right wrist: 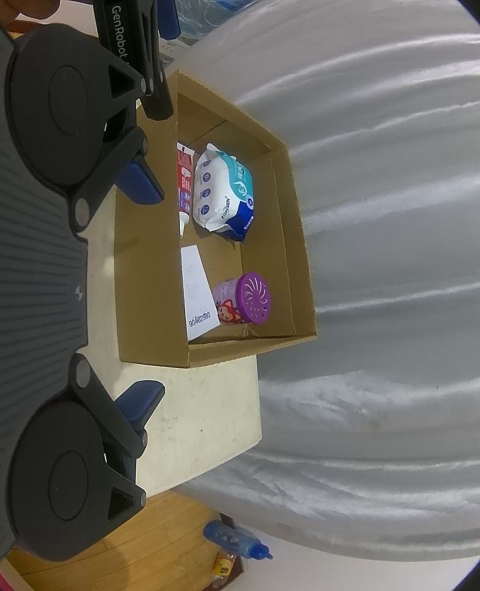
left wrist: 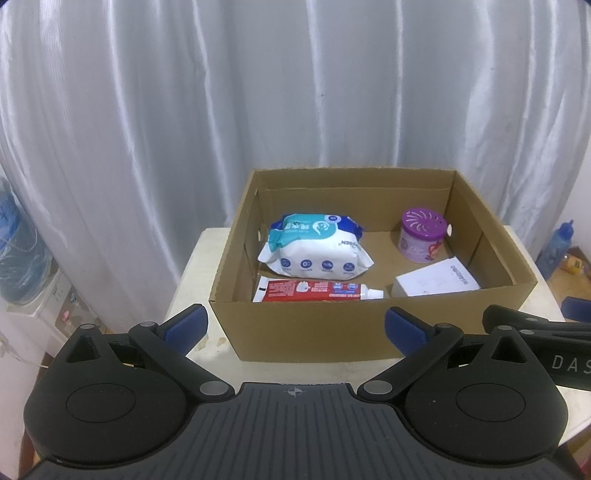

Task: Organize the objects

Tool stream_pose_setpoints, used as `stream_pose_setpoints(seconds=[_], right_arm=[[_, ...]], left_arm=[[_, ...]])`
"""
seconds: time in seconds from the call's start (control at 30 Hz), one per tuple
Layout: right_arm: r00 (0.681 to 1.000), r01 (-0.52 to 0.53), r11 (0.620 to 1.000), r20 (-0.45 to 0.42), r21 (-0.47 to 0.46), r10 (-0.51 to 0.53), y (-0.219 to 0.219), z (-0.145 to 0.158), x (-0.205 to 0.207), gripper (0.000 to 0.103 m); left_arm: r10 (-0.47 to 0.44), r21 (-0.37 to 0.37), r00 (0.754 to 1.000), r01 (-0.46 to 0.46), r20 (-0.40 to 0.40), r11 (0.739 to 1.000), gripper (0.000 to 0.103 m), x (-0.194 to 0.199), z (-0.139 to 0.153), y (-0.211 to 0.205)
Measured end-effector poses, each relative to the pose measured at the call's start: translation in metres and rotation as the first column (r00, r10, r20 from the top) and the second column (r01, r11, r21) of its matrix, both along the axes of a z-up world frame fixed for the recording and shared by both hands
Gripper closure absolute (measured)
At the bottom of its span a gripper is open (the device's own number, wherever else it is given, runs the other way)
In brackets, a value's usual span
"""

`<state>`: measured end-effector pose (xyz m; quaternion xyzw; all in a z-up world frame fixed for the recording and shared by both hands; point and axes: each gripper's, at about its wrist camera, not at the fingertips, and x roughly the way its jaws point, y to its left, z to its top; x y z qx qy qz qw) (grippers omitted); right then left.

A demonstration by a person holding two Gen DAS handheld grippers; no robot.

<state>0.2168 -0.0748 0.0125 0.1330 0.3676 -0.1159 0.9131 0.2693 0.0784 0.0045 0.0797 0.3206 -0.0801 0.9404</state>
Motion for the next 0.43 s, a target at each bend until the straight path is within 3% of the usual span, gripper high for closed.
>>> stream_pose_setpoints(seconds=[0.43], right_arm=[[1.0, 0.002, 1.0, -0.003, 0.002, -0.002, -0.001, -0.0007, -0.0013, 0.0]], left_arm=[[0.001, 0.0, 1.0, -0.001, -0.001, 1.0, 0.0, -0.0005, 0.0005, -0.0009]])
